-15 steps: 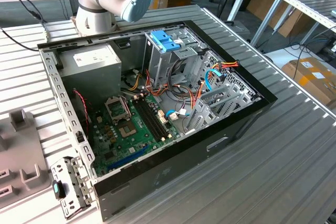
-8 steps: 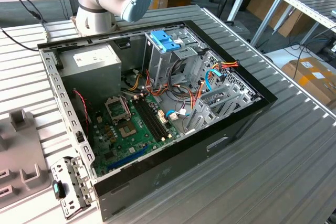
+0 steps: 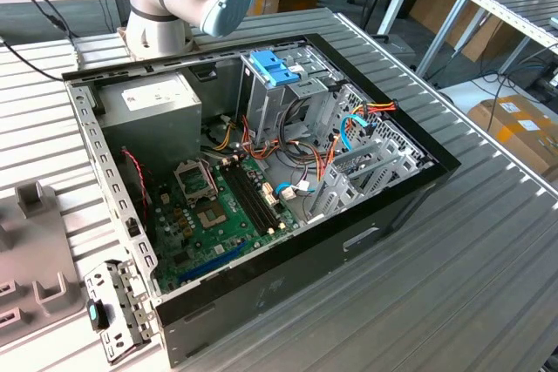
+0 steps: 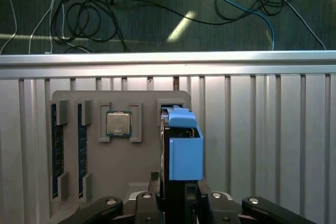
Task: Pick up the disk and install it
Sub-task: 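Pick up the disk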
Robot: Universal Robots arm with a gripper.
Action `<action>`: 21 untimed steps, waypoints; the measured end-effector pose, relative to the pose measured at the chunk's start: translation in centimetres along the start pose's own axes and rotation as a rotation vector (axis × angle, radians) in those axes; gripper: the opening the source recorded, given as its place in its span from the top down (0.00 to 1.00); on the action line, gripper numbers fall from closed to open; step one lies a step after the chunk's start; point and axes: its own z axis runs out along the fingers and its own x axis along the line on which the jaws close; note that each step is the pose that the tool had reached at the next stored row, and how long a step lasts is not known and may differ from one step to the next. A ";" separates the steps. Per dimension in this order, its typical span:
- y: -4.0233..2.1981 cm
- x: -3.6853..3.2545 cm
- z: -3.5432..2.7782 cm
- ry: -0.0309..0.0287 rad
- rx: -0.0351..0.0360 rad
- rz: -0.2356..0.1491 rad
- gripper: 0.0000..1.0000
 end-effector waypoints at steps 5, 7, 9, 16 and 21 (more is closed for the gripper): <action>-0.05 0.04 -2.11 0.0000 0.0007 0.000 0.65; -0.09 0.06 -3.57 0.0000 0.0016 0.000 0.65; -0.11 0.08 -4.61 0.0000 0.0023 0.000 0.65; -0.21 0.15 -8.60 -0.0001 0.0065 0.000 0.65; -0.25 0.18 -10.44 -0.0002 0.0095 0.000 0.65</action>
